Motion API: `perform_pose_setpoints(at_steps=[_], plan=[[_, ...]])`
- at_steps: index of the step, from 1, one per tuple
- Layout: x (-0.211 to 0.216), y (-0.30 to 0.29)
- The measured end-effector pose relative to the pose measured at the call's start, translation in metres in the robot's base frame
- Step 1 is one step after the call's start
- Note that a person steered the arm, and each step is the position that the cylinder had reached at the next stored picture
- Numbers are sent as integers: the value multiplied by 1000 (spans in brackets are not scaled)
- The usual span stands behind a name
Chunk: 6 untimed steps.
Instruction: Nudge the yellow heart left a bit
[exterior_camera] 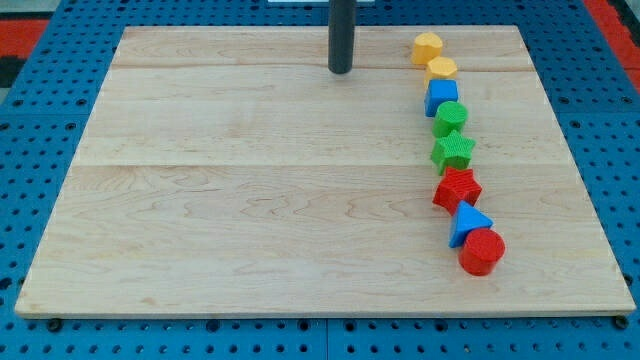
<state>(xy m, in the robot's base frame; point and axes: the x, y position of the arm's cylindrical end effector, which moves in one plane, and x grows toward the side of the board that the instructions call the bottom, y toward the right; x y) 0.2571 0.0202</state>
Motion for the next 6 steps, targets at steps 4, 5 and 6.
perform_pose_setpoints(at_steps=[4,5,6], plan=[[-50,142],[-48,155],[-36,154]])
